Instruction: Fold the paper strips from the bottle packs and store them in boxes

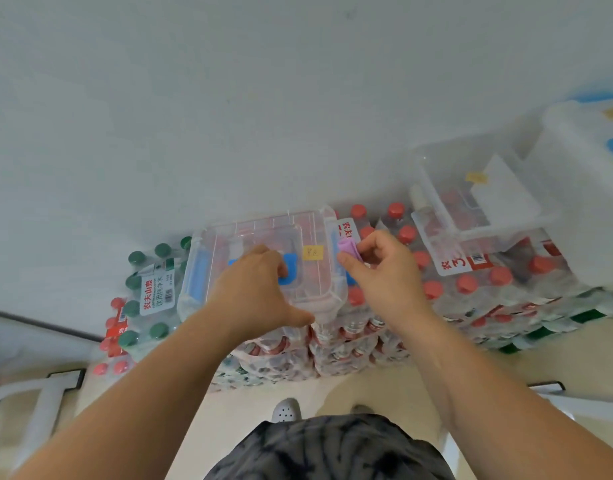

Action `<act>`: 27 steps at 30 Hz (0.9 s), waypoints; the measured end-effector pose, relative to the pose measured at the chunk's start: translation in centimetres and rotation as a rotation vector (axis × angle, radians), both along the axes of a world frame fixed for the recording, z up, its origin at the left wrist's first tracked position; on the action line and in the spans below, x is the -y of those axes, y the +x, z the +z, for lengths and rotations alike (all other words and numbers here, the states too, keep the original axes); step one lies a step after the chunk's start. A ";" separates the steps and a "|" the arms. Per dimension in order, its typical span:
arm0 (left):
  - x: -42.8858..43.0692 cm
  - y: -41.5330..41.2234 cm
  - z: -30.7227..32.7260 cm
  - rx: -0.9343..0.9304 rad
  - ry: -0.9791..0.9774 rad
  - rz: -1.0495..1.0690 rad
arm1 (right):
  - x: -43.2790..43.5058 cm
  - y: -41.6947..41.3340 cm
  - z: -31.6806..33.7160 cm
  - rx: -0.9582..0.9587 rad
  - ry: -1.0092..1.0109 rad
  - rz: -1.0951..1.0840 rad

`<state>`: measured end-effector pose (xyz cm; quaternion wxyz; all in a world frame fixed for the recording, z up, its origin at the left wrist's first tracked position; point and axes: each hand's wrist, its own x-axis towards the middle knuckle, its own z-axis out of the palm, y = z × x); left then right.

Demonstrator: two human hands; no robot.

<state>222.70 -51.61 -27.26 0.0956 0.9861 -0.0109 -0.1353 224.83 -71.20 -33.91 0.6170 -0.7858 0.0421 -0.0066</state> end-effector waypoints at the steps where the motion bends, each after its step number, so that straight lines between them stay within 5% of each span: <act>1: 0.0 0.0 0.0 0.002 -0.019 0.011 | 0.1 0.0 -0.1 0.001 0.004 0.006; 27: -3.0 -0.3 2.6 0.189 -0.335 0.126 | -0.6 0.0 -1.1 -0.055 0.132 0.033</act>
